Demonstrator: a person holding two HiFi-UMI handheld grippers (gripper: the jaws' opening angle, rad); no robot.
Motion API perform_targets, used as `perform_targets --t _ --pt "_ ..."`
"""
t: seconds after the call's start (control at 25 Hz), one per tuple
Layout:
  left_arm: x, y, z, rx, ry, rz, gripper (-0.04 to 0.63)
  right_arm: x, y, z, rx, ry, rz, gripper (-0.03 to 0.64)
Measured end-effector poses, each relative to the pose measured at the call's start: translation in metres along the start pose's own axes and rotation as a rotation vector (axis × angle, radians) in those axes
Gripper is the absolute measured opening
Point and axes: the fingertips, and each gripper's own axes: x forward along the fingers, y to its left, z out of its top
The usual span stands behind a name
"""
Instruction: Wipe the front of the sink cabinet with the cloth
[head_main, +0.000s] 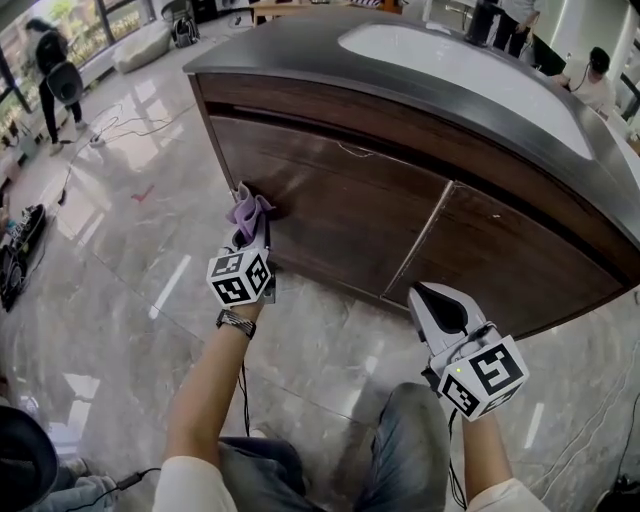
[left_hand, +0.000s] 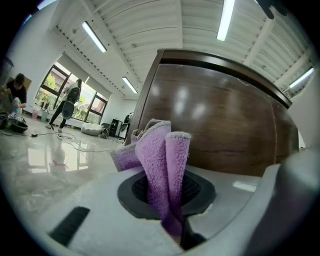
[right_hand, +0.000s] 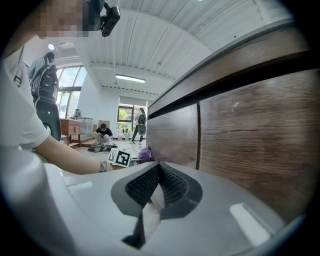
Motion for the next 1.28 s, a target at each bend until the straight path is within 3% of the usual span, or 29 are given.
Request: perform_targets --t 0.2,0.36,0.6,0.72,0.84,0.96,1.12,1.28 --pt "0.004 -0.009 -0.027 0.000 0.021 0.001 0.040 -0.008 -0.007 -0.015 0.010 0.022 -0.017 0.008" --pt "-0.001 -0.048 -0.037 0.005 0.031 -0.042 0.041 -0.016 -0.011 -0.024 0.021 0.027 -0.030 0.008" --pt "-0.012 -0.130 -0.046 0.050 0.045 -0.210 0.048 -0.021 -0.009 -0.034 0.021 0.032 -0.029 0.008" --pt "-0.021 -0.183 -0.052 0.112 0.057 -0.353 0.046 -0.022 -0.008 -0.041 0.030 0.034 -0.029 0.008" --pt "-0.031 -0.242 -0.070 0.168 0.100 -0.506 0.046 -0.022 -0.008 -0.048 0.041 0.042 -0.035 0.008" --pt "-0.038 -0.279 -0.098 0.217 0.163 -0.580 0.044 -0.024 -0.007 -0.054 0.041 0.053 -0.041 0.008" --pt "-0.041 -0.289 -0.141 0.257 0.246 -0.615 0.044 -0.029 -0.013 -0.057 0.038 0.062 -0.067 0.008" --pt "-0.030 -0.260 -0.181 0.277 0.326 -0.585 0.043 -0.030 -0.021 -0.065 0.048 0.069 -0.092 0.008"
